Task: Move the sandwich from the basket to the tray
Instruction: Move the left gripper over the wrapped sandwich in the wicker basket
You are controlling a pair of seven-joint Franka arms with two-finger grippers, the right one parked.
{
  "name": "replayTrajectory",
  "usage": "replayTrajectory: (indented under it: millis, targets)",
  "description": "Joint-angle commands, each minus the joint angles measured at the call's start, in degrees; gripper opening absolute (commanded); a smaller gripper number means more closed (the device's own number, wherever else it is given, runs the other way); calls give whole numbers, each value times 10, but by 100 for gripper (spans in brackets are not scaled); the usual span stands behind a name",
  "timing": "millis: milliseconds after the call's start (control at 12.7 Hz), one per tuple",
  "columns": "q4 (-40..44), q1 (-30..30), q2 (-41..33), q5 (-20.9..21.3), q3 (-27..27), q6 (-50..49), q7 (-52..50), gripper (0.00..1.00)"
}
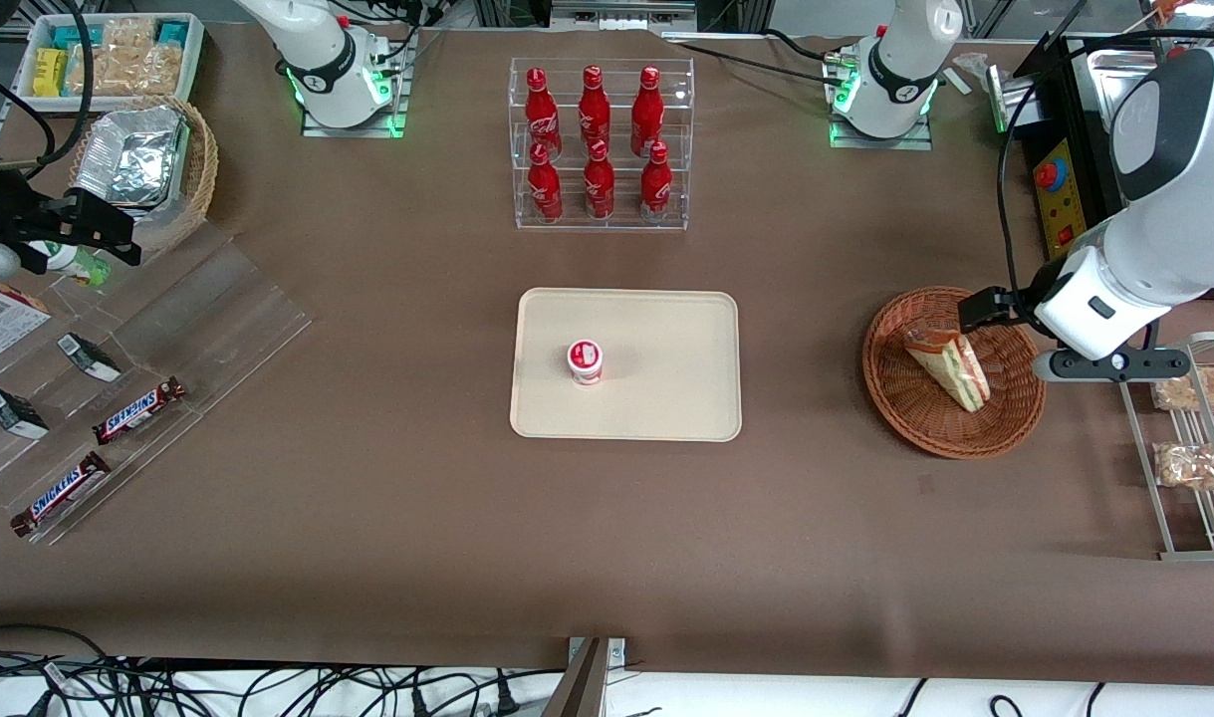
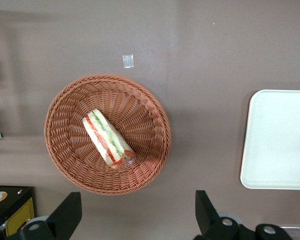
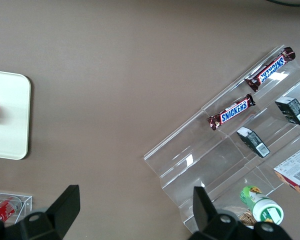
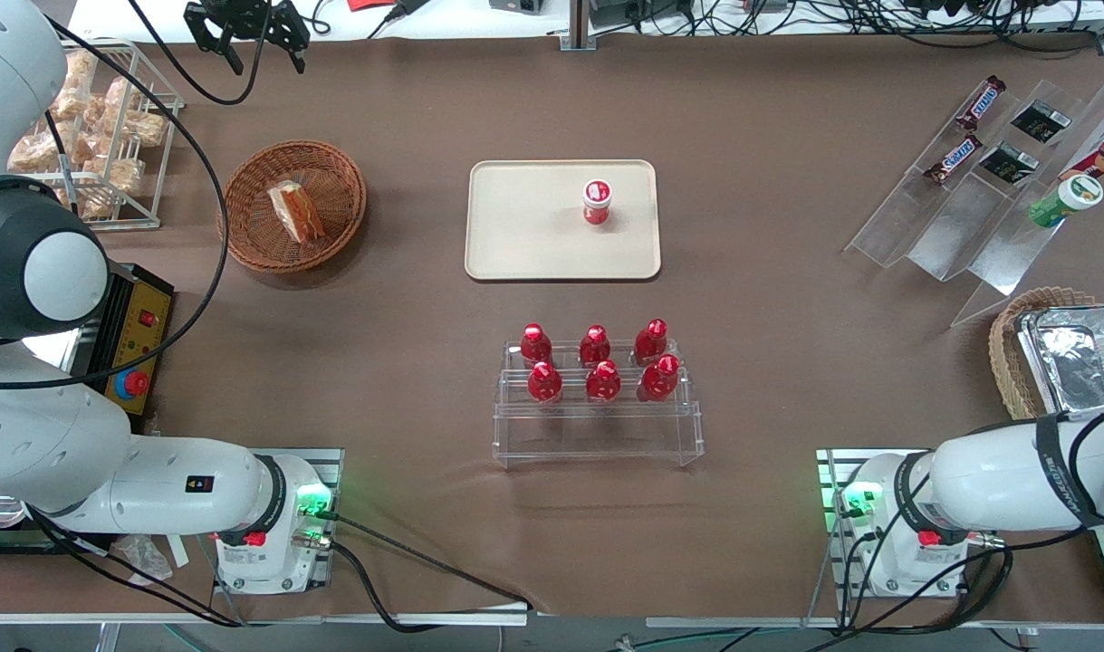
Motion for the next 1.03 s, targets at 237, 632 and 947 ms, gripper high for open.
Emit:
replayTrajectory:
  millis: [237, 632, 947]
  targets:
    - [19, 4, 10, -12, 5, -31, 13, 100]
    - [7, 4, 26, 0, 7, -18, -40, 100]
    - [-68, 8, 26, 31, 7, 72, -219, 100]
